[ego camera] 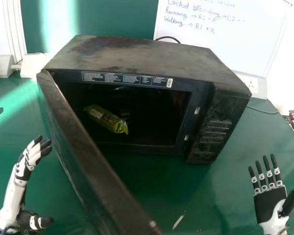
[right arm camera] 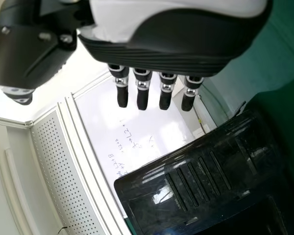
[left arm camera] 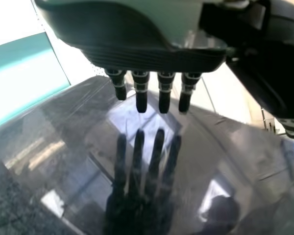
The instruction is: Put biscuit inside oven
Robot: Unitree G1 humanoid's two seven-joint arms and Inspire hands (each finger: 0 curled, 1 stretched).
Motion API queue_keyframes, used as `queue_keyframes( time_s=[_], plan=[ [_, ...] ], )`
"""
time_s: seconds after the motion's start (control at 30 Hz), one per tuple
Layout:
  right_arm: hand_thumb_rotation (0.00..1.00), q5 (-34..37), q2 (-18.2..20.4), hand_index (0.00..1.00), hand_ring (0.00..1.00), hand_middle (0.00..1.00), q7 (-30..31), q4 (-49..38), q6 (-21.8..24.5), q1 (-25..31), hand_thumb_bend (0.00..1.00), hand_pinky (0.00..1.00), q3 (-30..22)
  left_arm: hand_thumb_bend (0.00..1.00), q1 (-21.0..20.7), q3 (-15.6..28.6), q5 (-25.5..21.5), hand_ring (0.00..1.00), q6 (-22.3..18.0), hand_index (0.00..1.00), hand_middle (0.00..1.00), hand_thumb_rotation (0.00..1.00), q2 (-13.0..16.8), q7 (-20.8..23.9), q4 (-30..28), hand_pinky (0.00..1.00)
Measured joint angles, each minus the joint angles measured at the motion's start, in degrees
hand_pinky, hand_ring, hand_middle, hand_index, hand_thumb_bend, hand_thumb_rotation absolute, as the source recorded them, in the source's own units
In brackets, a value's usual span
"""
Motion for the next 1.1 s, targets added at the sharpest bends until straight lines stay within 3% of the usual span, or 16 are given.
queue_keyframes(
  time_s=[0.1, 0.27, 0.4, 0.6, 0.73, 0.8, 0.93, 1.1],
  plan=[
    [0.93, 0.0, 0.0, 1.00, 1.00, 1.00, 0.0, 0.0, 0.0, 0.0, 0.89, 1.00, 0.1, 0.87, 0.0, -2.0, 1.1, 0.95, 0.0, 0.89, 0.96, 0.77, 1.0, 3.3, 0.1, 0.91],
    [0.94, 0.0, 0.1, 0.99, 1.00, 0.99, 0.0, 0.0, 0.0, 0.0, 0.90, 1.00, 0.3, 0.85, 0.1, -5.8, 2.3, 0.98, 0.0, 0.87, 0.97, 0.72, 3.1, 6.1, 0.4, 1.00],
    [0.94, 0.0, 0.2, 0.98, 1.00, 0.99, -0.5, -0.1, 0.0, 0.0, 0.91, 1.00, 0.3, 0.95, 0.2, -7.6, 2.7, 0.95, 0.0, 0.87, 0.94, 0.78, 4.2, 6.4, 0.1, 0.98],
    [0.94, 0.0, 0.2, 1.00, 1.00, 1.00, -0.3, -0.1, 0.0, 0.2, 0.90, 1.00, 0.3, 1.00, 0.2, -9.3, 3.8, 0.90, 0.7, 0.82, 0.91, 0.75, 5.6, 4.8, -2.6, 0.91],
    [0.93, -0.1, 0.3, 0.98, 1.00, 1.00, -0.2, -0.1, 0.0, 0.2, 0.91, 1.00, 0.4, 1.00, 0.3, -11.1, 3.8, 0.90, 4.5, 0.83, 0.92, 0.72, 7.6, 3.5, -6.5, 0.89],
    [0.93, -0.2, 0.3, 0.97, 1.00, 0.99, -0.2, -0.1, 0.0, 0.3, 0.91, 1.00, 0.4, 1.00, 0.4, -11.0, 4.6, 0.93, 6.7, 0.90, 0.97, 0.81, 8.8, 2.7, -9.4, 0.89],
    [0.93, -0.6, 0.4, 0.97, 1.00, 0.99, -0.2, -0.2, -0.2, 0.4, 0.92, 1.00, 0.6, 1.00, 0.2, -10.5, 7.7, 0.92, 11.2, 0.96, 1.00, 0.90, 9.9, 1.7, -15.1, 0.79],
    [0.93, -1.7, 0.7, 0.96, 1.00, 0.97, -0.7, -0.5, -0.4, 0.7, 0.92, 1.00, 0.9, 1.00, 0.3, -11.8, 9.5, 0.87, 17.5, 0.93, 0.97, 0.95, 9.9, 1.6, -21.1, 0.69]
  ],
)
